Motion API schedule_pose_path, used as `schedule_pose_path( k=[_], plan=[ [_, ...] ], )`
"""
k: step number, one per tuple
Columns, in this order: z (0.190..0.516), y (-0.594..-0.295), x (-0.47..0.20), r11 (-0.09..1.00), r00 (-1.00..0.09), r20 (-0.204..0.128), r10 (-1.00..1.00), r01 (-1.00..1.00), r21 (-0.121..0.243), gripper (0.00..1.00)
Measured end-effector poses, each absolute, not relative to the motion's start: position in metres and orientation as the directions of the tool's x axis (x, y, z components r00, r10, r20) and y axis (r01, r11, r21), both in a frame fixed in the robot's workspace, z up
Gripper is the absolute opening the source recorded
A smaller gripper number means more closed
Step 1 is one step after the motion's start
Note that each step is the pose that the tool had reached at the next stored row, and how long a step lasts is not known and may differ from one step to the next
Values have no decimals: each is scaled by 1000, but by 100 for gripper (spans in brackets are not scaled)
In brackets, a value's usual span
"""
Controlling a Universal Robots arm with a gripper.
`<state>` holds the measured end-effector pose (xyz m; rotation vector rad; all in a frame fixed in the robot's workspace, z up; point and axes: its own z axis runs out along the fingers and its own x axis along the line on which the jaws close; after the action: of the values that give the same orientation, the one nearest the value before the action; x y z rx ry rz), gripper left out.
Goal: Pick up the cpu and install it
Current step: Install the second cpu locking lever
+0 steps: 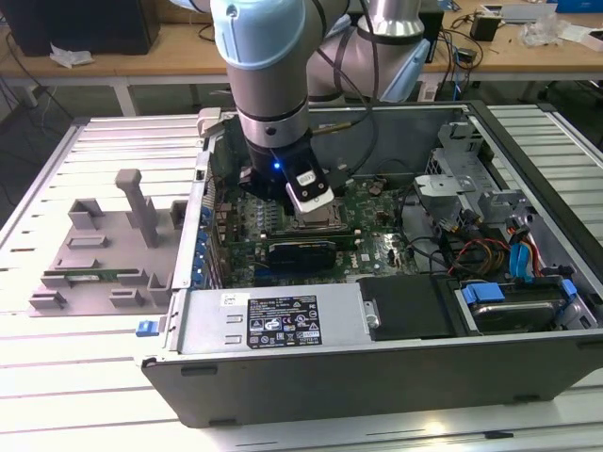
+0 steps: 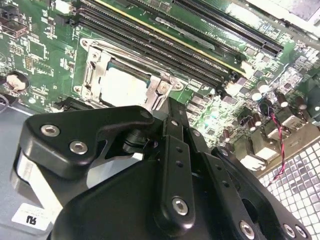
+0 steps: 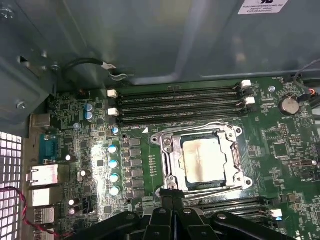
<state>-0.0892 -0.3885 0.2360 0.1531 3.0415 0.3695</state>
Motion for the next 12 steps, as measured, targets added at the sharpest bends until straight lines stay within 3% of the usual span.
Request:
schedule_pose_path(
  k=[3,12],
  plan=[
    [236,-384,-80,967,-992,-62,108,90,239,11],
    [236,-373,-56,978,-991,-68,112,97,186,11]
  ],
)
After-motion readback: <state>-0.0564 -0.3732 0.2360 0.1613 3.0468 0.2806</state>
